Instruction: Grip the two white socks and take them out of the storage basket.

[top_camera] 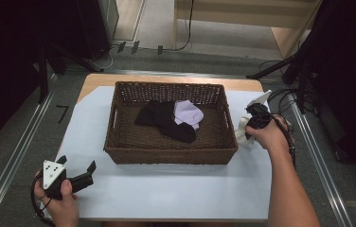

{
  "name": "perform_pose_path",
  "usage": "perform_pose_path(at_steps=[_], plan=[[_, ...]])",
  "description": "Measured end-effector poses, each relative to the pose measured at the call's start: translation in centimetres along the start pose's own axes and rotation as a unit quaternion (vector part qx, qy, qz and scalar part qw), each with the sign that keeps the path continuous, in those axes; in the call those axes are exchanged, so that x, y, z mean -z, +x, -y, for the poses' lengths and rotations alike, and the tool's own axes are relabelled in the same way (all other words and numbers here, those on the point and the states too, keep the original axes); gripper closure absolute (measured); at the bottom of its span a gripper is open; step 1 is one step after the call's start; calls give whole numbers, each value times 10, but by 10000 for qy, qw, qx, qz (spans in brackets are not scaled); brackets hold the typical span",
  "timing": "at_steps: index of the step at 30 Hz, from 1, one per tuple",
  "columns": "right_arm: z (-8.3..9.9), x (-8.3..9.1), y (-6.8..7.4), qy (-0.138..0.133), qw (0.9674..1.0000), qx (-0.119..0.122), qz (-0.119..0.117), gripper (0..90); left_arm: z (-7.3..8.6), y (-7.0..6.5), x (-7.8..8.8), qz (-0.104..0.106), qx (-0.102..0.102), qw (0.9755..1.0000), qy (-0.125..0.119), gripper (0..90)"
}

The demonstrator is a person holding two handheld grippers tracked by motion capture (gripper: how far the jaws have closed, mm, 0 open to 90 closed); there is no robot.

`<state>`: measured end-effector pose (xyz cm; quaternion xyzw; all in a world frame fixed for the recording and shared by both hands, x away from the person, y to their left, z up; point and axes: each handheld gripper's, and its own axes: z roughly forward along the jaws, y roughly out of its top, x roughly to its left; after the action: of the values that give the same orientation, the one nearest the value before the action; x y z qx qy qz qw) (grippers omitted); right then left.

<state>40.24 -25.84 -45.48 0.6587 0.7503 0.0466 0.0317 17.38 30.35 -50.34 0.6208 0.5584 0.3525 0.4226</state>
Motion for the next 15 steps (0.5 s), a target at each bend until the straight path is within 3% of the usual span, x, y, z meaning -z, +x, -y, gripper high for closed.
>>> perform_pose_path(at_steps=[4,8,12,15], plan=[[5,-16,-4,1,10000,36,-67,709,0,0,0,4,-1,10000,-4,0],[6,-18,-7,-26,9999,-41,-153,632,0,0,0,-7,2,10000,-10,0],[7,-16,-6,-186,9996,56,-193,429,0,0,0,-1,1,10000,-12,0],[9,-14,-7,-351,9994,28,35,257,0,0,0,-2,12,10000,-20,0]])
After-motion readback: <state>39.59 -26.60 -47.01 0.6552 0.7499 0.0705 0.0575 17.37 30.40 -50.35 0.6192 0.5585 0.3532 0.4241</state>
